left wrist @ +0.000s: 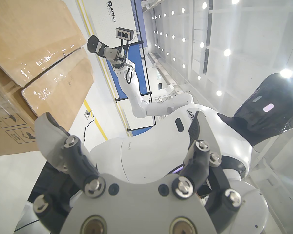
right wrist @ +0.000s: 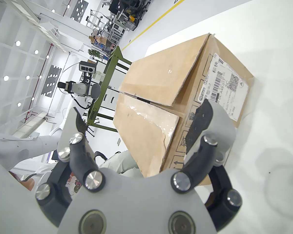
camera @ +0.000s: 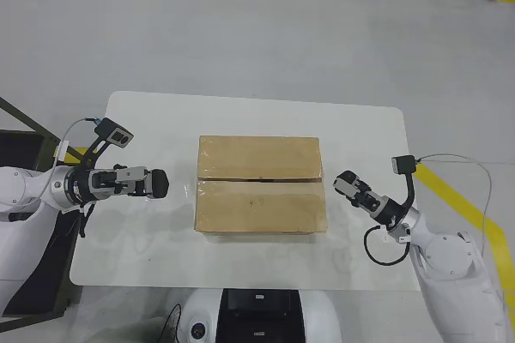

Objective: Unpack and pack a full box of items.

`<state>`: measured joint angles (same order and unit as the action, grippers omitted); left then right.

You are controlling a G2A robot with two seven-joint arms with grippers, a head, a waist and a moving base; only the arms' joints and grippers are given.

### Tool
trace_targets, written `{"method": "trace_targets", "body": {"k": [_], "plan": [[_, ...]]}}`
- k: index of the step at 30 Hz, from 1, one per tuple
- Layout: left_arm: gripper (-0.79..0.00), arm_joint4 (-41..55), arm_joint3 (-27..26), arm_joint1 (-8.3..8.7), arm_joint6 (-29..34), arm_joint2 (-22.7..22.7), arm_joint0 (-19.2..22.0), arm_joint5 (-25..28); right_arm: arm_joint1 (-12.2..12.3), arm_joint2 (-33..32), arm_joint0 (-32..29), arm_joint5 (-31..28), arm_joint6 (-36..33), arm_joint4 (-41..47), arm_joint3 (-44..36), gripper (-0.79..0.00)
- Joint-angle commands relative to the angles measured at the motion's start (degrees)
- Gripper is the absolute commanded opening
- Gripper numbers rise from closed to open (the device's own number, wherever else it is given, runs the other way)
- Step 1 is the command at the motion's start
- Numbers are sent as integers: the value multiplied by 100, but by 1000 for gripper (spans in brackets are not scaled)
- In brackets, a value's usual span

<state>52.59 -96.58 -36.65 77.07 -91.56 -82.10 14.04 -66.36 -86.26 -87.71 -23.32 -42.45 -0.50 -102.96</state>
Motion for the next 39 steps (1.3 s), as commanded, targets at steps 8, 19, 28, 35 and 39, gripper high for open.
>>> {"method": "trace_targets", "body": {"k": [8, 19, 28, 35, 39], "plan": [[0, 0, 0, 0, 0, 0, 0, 0, 0, 0, 0, 0, 0, 0, 0, -1], [0, 0, 0, 0, 0, 0, 0, 0, 0, 0, 0, 0, 0, 0, 0, -1], [-1, 0, 0, 0, 0, 0, 0, 0, 0, 0, 0, 0, 0, 0, 0, -1], [0, 0, 0, 0, 0, 0, 0, 0, 7, 23, -19, 160, 196, -77, 11, 0], [0, 0, 0, 0, 0, 0, 0, 0, 15, 48, -34, 310, 10, 456, 135, 0]]}}
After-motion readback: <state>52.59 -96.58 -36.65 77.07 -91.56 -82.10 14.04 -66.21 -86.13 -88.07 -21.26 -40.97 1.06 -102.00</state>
